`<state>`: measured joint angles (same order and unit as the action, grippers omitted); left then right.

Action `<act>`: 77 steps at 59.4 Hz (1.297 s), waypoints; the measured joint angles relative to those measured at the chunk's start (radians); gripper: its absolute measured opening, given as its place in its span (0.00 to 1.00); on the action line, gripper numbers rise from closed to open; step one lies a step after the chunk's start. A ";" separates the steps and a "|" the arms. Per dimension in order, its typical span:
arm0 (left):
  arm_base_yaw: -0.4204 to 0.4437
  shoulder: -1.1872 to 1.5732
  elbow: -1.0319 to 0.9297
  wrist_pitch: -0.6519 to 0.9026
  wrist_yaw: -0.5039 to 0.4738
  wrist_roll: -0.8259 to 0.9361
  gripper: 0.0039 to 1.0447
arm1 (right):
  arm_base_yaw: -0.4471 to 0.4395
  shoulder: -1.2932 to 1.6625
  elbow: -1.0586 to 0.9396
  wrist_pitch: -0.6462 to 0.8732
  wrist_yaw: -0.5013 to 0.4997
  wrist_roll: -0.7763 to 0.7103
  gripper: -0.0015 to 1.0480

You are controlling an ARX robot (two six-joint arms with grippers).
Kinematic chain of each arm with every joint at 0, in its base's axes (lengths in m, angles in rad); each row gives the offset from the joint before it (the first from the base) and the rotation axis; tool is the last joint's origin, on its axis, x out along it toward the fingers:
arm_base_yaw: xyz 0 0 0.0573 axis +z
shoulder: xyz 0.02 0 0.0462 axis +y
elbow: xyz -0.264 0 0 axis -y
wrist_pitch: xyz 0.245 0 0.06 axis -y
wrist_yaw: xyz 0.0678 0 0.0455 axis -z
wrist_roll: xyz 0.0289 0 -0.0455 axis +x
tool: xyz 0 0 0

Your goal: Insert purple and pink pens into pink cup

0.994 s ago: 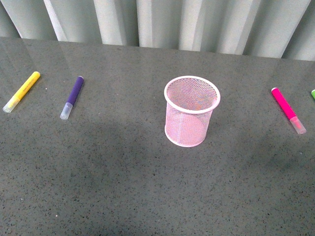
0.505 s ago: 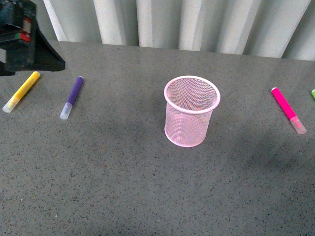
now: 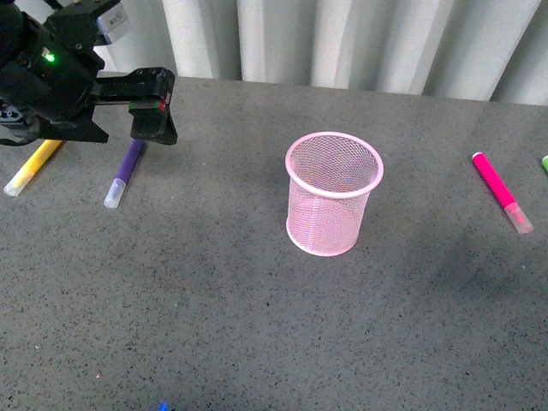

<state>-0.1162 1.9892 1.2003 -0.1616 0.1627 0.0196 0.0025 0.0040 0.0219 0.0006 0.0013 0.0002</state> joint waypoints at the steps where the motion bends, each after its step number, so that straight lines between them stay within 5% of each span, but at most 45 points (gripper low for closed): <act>1: 0.000 0.012 0.009 0.000 -0.003 0.004 0.94 | 0.000 0.000 0.000 0.000 0.000 0.000 0.93; 62: 0.037 0.323 0.280 -0.042 -0.084 0.086 0.94 | 0.000 0.000 0.000 0.000 0.000 0.000 0.93; 77: 0.009 0.324 0.282 -0.077 -0.157 0.066 0.49 | 0.000 0.000 0.000 0.000 0.000 0.000 0.93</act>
<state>-0.1074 2.3131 1.4818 -0.2382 0.0059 0.0853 0.0025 0.0040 0.0219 0.0006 0.0013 0.0002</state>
